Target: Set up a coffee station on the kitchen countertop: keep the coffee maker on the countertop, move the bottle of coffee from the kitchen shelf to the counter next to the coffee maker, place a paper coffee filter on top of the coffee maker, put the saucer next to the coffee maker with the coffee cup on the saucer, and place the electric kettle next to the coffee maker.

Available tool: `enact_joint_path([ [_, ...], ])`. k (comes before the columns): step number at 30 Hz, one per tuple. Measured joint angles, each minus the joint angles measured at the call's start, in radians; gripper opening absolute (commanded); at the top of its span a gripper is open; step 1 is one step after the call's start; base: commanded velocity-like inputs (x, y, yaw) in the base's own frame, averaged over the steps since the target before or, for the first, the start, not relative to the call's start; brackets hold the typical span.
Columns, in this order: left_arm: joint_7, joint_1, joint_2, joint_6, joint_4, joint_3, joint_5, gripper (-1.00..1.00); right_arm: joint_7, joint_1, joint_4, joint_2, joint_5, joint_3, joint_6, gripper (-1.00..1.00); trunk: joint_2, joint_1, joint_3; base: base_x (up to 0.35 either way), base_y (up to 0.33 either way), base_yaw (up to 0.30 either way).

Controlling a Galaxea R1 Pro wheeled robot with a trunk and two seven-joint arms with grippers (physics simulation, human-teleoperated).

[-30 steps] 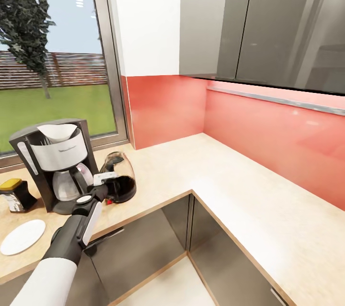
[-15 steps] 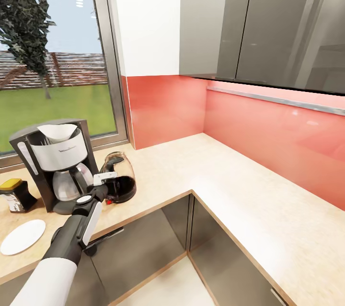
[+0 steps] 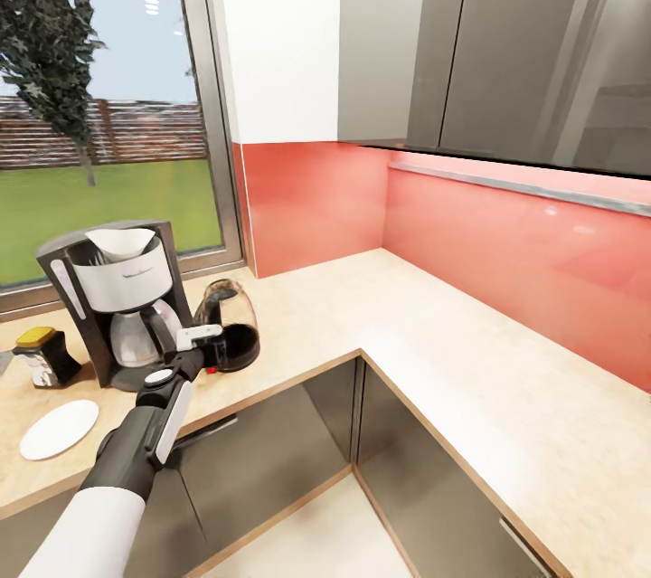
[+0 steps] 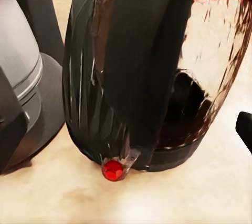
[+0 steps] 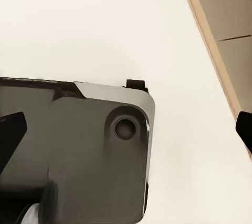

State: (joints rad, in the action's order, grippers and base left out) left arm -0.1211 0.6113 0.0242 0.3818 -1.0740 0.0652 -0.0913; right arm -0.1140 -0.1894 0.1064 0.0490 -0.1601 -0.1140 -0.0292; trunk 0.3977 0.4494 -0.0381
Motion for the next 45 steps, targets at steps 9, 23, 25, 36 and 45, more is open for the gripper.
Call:
enact_joint_path([
  [9,0.000,0.000,-0.001,0.000,0.000,-0.001,0.001,1.00,0.000,0.000,0.000,0.000,0.000,0.000,0.000,1.00,0.000,0.000,0.000,-0.025,-0.016,0.000],
  [23,0.000,0.000,-0.002,0.000,0.000,0.000,0.000,1.00,0.000,0.000,0.000,-0.001,0.000,0.001,0.000,1.00,0.000,0.000,0.000,-0.252,-0.137,0.000],
  [25,0.000,0.000,-0.003,0.000,0.000,0.000,0.000,1.00,0.000,0.000,0.000,-0.001,0.000,0.001,0.000,1.00,0.000,0.000,0.000,-0.221,-0.076,0.000],
  [36,0.009,-0.068,-0.005,-0.024,-0.014,-0.002,-0.004,1.00,0.000,0.000,0.001,-0.002,0.000,0.001,0.000,1.00,0.000,0.000,0.000,-0.050,-0.011,0.000],
  [45,0.032,-0.320,-0.001,-0.313,-0.039,-0.002,-0.005,1.00,0.000,0.000,0.001,-0.002,0.000,0.001,0.000,1.00,0.000,0.000,0.000,-0.001,0.000,0.000],
])
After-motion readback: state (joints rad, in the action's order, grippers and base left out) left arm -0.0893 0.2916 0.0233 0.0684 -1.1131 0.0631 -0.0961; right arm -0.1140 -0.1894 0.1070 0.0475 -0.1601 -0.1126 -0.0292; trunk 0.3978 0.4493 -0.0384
